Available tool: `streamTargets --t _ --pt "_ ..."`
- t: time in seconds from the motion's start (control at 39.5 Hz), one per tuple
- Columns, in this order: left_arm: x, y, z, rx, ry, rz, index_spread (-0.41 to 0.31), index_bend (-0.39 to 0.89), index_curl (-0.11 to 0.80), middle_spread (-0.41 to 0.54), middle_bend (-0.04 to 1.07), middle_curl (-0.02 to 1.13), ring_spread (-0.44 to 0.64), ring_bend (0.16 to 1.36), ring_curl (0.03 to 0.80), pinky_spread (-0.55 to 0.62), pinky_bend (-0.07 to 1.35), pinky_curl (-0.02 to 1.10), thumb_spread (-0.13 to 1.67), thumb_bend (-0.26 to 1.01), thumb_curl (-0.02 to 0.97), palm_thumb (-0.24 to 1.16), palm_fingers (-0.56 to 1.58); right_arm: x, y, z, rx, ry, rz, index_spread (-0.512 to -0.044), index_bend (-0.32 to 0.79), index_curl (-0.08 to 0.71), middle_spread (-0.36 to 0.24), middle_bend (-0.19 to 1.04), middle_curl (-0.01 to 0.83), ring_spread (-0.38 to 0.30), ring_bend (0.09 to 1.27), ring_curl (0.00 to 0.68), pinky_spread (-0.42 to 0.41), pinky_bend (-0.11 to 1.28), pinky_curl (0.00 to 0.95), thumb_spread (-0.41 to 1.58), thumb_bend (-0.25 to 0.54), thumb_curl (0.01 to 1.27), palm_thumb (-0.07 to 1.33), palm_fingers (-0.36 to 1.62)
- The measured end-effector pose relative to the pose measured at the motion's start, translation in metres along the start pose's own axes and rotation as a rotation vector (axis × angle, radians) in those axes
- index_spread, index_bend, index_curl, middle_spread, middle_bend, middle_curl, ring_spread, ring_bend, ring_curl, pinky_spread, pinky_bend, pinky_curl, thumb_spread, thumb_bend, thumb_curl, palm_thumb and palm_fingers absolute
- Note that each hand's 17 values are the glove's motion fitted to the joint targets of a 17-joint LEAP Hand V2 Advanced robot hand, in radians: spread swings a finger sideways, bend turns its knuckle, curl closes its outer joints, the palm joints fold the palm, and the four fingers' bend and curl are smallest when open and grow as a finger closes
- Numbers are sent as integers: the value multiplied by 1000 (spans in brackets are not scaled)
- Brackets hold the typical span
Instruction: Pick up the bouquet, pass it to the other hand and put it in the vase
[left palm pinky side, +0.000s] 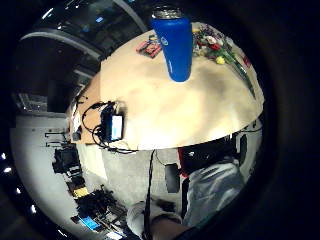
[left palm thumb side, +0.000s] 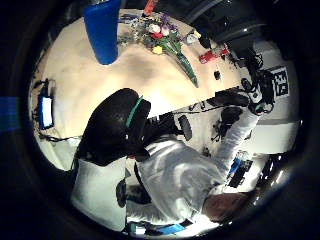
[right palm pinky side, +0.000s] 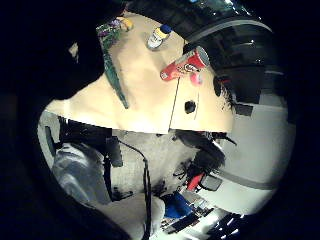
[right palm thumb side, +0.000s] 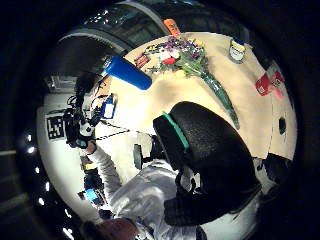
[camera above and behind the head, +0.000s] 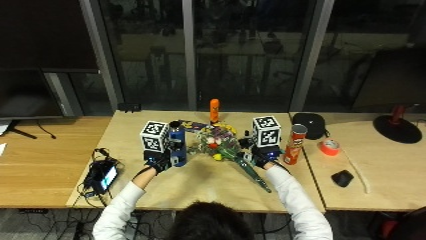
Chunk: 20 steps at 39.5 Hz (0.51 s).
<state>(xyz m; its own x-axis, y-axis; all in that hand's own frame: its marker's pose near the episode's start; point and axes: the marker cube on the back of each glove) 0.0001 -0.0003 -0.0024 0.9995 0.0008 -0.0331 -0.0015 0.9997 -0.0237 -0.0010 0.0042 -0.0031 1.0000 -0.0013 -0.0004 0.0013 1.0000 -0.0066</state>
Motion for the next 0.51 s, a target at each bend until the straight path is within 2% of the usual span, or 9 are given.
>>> streamTargets --t 0.1,0.2,0.33,0.51 --pt "-1 2 -7 -48 58 8 59 148 66 259 162 52 260 457 114 272 332 103 613 150 94 283 217 1 8 -5 -6 0 15 -252 91 39 15 194 70 79 355 95 147 472 150 640 202 76 333 216" --pt "-2 3 -12 -77 118 18 72 151 98 314 173 82 329 497 148 337 351 141 785 135 125 301 186 1 23 -12 -5 -10 25 -306 101 61 19 202 108 100 385 129 180 504 194 837 193 98 345 182" --pt "-4 9 -16 -72 116 20 81 151 130 346 185 115 375 532 171 384 357 171 912 110 158 317 169 1 35 -22 8 -22 11 -341 116 83 22 209 145 115 414 156 202 505 222 992 176 120 357 161" --pt "-9 8 -12 -64 113 25 87 155 168 362 190 155 413 555 190 409 366 205 1005 70 193 333 152 -3 25 -30 -10 -33 8 -363 124 110 24 205 185 125 440 184 218 520 252 1109 144 146 369 148"
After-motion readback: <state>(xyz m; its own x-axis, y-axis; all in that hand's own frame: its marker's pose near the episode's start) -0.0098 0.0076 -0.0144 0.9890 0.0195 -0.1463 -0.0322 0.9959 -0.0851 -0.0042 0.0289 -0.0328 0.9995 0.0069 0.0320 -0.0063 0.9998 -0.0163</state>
